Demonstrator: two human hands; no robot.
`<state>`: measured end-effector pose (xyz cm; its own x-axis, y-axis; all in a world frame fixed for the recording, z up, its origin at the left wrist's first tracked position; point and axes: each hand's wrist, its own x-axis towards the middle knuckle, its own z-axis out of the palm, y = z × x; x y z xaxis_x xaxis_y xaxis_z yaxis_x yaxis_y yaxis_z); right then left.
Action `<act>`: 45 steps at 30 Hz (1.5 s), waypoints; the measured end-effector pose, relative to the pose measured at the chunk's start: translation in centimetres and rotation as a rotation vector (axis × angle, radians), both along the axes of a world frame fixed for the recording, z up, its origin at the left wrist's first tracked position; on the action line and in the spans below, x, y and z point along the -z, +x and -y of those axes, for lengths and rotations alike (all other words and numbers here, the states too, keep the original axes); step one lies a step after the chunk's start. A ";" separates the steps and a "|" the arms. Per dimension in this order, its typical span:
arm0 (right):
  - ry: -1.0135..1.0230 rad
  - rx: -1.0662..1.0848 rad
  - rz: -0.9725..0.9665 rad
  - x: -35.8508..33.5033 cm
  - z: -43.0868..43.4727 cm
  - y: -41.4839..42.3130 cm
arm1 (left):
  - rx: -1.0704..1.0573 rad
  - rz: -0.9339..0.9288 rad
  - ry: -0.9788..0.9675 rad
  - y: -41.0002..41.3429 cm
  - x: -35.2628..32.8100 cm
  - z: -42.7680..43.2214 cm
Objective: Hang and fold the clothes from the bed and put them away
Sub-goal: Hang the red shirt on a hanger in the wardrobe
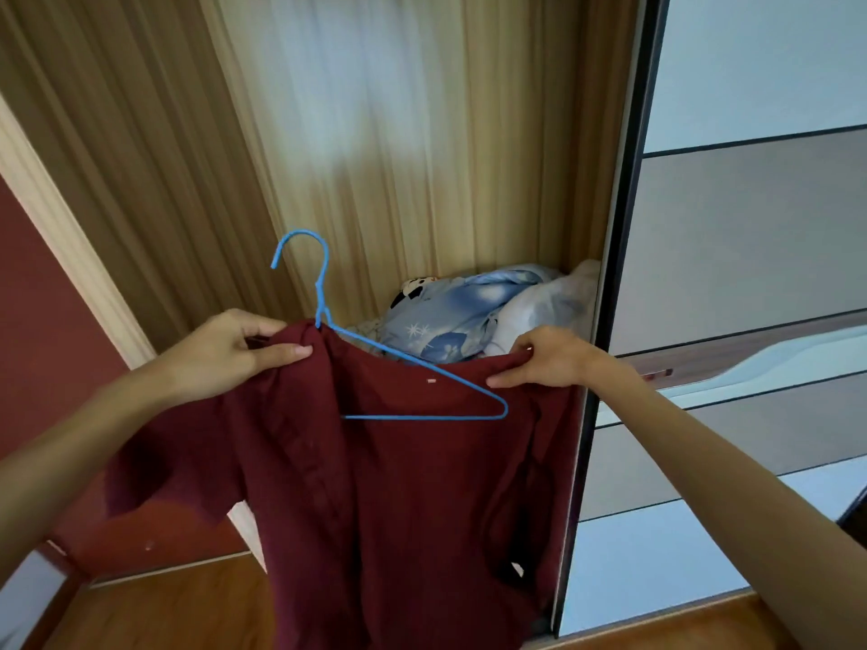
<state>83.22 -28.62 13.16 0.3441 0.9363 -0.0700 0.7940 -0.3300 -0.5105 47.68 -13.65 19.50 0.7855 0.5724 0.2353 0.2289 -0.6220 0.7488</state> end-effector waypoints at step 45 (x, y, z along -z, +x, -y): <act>0.276 -0.167 -0.931 -17.2 -4.4 -11.2 | -0.422 0.157 0.275 6.8 -5.0 -0.6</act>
